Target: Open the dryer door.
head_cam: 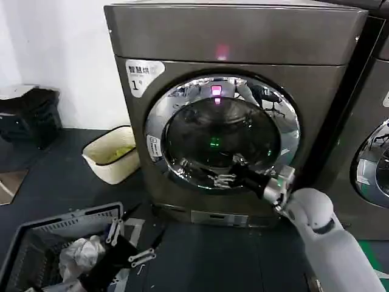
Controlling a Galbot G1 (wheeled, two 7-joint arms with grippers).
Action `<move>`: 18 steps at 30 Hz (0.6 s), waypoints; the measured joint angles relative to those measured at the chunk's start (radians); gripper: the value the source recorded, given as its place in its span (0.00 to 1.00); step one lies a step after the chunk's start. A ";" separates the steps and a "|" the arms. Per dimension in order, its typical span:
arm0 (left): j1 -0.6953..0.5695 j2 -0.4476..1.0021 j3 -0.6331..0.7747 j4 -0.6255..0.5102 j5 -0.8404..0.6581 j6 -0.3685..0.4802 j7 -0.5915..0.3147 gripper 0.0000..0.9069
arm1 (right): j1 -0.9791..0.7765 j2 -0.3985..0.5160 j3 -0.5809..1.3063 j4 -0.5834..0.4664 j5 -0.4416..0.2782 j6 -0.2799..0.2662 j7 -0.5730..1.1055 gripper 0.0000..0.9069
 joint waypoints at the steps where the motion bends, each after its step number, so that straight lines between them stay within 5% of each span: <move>1: -0.001 -0.002 0.000 0.000 0.000 0.000 0.000 1.00 | 0.008 0.003 -0.006 -0.004 0.000 0.000 0.000 1.00; 18: -0.013 -0.018 0.006 0.002 0.009 0.005 -0.001 1.00 | 0.105 0.051 -0.106 -0.046 -0.019 -0.002 0.110 1.00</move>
